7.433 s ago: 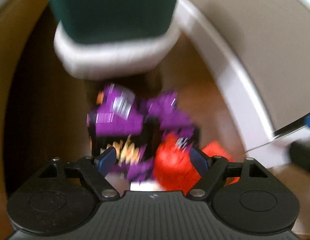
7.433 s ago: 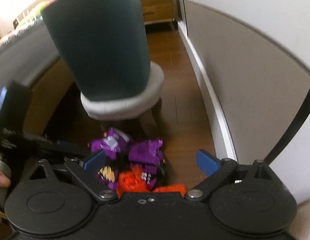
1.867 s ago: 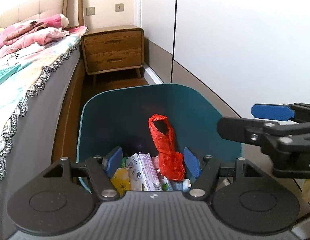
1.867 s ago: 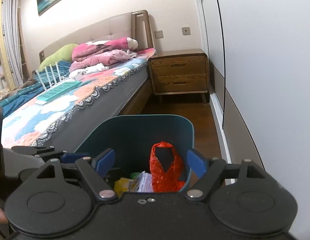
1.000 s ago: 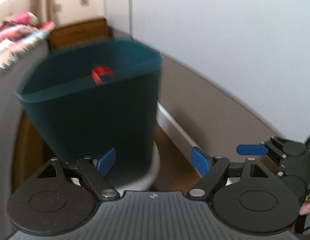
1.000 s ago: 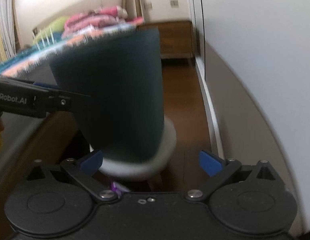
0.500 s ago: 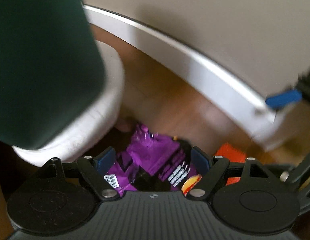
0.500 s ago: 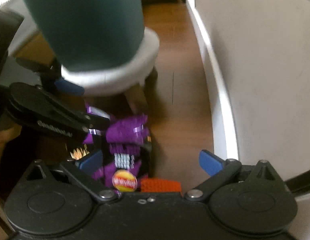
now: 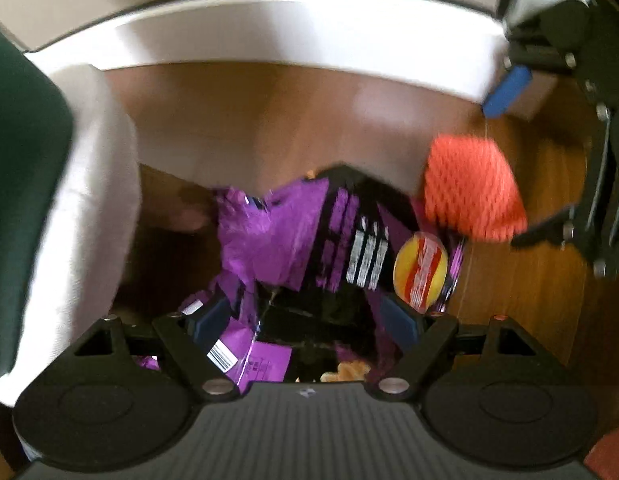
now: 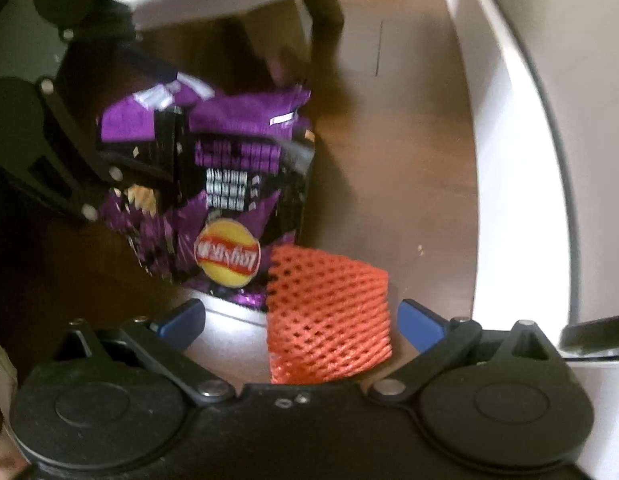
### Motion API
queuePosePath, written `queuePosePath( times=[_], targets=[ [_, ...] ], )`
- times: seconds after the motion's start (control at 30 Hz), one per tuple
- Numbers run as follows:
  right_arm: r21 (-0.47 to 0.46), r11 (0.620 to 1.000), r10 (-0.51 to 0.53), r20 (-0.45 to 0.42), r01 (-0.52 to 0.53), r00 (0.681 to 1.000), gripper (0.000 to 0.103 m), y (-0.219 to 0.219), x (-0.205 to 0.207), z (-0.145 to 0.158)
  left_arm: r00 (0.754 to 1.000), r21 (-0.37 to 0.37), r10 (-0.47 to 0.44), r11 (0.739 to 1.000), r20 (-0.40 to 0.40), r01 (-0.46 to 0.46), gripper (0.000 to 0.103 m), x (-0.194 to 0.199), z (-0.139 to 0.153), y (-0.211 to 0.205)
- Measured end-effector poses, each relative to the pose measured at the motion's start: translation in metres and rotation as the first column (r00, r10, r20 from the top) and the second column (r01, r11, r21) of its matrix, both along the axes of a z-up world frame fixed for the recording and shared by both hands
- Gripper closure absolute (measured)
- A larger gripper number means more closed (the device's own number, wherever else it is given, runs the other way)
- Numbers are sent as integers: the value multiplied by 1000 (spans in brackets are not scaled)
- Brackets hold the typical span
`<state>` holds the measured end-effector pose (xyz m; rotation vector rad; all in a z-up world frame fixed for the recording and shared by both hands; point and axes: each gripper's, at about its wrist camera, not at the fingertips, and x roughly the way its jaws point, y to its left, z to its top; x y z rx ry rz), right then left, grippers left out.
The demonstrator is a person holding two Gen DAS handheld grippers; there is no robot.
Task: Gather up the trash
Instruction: 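Grasp the purple Lay's chip bag with the left tool while the right tool grasps the orange foam mesh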
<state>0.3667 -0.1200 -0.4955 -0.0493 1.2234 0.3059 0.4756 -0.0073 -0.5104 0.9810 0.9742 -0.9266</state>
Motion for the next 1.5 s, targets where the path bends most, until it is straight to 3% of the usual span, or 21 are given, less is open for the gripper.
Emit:
queuePosePath(
  times=[0.23, 0.47, 0.53, 0.6, 0.67, 0.73, 0.83, 0.97, 1.03, 1.07, 1.1, 1.3, 1.5],
  targets=[
    [-56, 997, 52, -57, -56, 997, 0, 6, 9, -26, 998, 81, -38, 996, -54, 42, 21, 5, -41, 1],
    [-75, 997, 20, -107, -28, 994, 4, 14, 16, -48, 997, 36, 36, 999, -72, -33, 21, 6, -58, 3],
    [-79, 997, 18, -114, -27, 993, 6, 15, 16, -51, 998, 43, 28, 999, -62, -25, 37, 2, -65, 4],
    [-82, 996, 17, -121, -27, 992, 8, 16, 15, -54, 999, 65, 27, 998, -44, -24, 62, -1, -72, 5],
    [-79, 997, 14, -128, -25, 992, 11, 16, 14, -55, 1000, 65, 23, 998, -21, -22, 63, -5, -76, 7],
    [-76, 997, 7, -129, -17, 992, 14, 16, 14, -56, 999, 51, 42, 998, -11, -41, 70, -6, -76, 10],
    [-74, 997, 3, -116, -12, 993, 24, 11, 12, -54, 995, 21, 102, 995, -11, -101, 73, -7, -75, 15],
    [-75, 997, -8, -86, 2, 996, 53, 7, 1, -46, 983, -17, 181, 983, -14, -181, 77, -5, -68, 22],
    [-59, 998, -28, -70, 24, 997, 69, 3, -3, -38, 969, -44, 244, 969, -30, -245, 79, -2, -61, 24],
    [-51, 998, -44, -60, 41, 997, 85, 1, -5, -33, 962, -57, 271, 960, -39, -273, 80, -1, -58, 27],
    [-62, 996, -66, -49, 63, 997, 91, -1, -7, -29, 953, -70, 301, 950, -45, -304, 81, 0, -55, 29],
    [-36, 986, -164, 32, 165, 986, 93, -13, -21, 5, 889, -133, 450, 879, -85, -458, 85, 6, -34, 42],
    [-5, 970, -239, 142, 242, 961, 93, -21, -30, 43, 800, -222, 579, 769, -158, -600, 89, 9, -1, 53]
  ],
)
